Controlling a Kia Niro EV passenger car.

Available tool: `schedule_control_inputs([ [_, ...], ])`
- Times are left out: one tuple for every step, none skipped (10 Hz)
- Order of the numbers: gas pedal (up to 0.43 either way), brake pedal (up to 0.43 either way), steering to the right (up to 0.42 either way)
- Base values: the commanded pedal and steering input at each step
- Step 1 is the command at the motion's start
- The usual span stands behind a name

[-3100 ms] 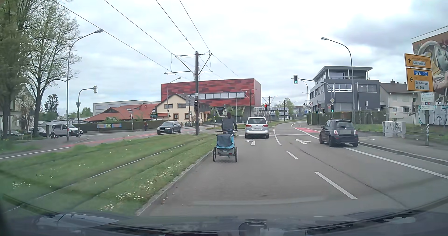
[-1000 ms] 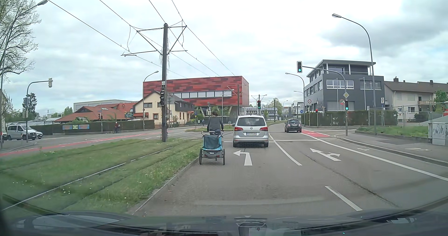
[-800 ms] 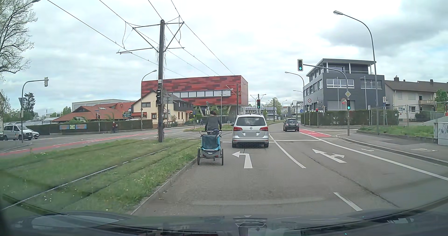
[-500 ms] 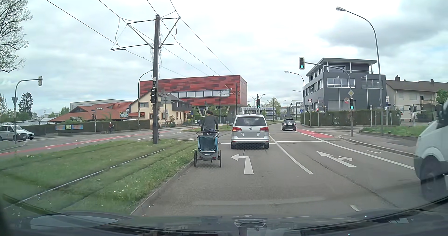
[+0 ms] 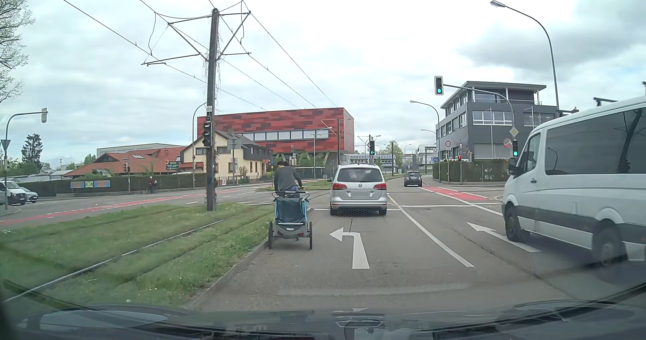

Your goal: Follow the waypoints while adhering to traffic rules and regulations

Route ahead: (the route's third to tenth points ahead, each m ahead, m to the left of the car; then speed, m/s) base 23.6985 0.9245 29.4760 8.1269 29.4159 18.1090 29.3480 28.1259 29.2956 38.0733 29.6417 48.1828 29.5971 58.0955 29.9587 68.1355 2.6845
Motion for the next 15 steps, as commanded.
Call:
schedule_control_inputs([
  [0.000, 0.140, 0.025],
  [0.000, 0.134, 0.035],
  [0.000, 0.006, 0.056],
  [0.000, 0.000, 0.079],
  [0.000, 0.000, 0.101],
  [0.000, 0.000, 0.120],
  [0.197, 0.000, 0.138],
  [0.157, 0.000, 0.143],
  [0.000, 0.000, 0.130],
  [0.000, 0.000, 0.114],
  [0.000, 0.049, 0.097],
  [0.000, 0.177, 0.080],
  [0.000, 0.232, 0.067],
  [0.000, 0.262, 0.052],
  [0.000, 0.274, 0.031],
])
